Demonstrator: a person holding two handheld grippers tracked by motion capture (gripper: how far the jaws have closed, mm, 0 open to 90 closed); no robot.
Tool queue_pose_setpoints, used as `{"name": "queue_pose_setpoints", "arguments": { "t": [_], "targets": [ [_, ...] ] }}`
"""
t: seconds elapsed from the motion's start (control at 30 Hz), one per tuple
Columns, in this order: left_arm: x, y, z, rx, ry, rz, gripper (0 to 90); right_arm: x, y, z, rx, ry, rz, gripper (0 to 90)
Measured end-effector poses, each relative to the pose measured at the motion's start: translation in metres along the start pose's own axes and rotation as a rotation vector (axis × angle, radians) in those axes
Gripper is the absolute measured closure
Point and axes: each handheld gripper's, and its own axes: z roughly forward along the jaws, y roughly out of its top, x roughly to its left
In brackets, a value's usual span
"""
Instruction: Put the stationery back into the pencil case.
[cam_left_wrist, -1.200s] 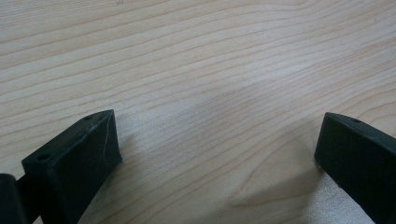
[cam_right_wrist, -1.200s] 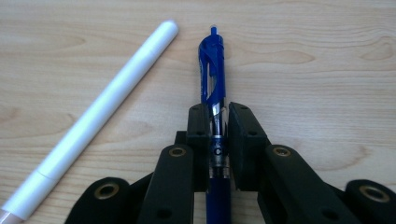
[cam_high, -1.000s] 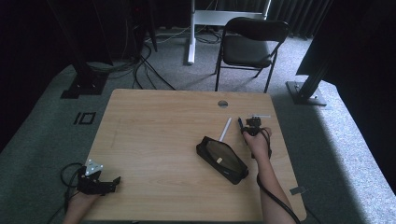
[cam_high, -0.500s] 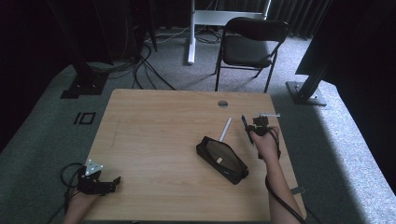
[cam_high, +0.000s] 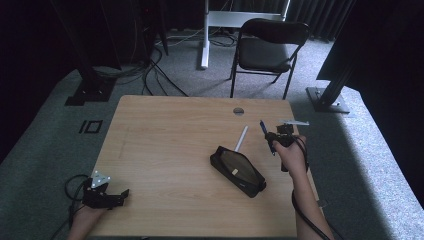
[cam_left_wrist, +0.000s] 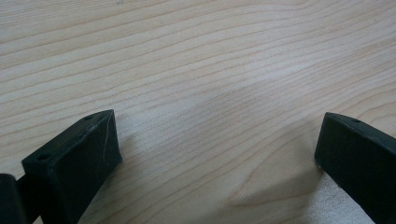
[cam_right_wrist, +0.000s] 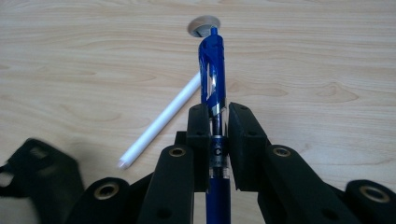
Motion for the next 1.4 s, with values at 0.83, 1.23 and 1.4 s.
{"name": "queue_pose_setpoints", "arguments": {
  "t": [0.83,1.23,1.4],
  "targets": [
    [0.0,0.0,0.0,0.0,0.0,0.001,0.2,0.066,0.01,-0.059,-0.088,0.203,-0.172,79.4],
    [0.0,0.0,0.0,0.0,0.001,0.001,0.2,0.092,0.005,-0.07,-0.075,0.295,-0.256,79.3],
    [0.0,0.0,0.0,-0.001,0.0,0.001,0.2,0.103,-0.003,-0.072,-0.062,0.316,-0.303,79.4]
  ]
}}
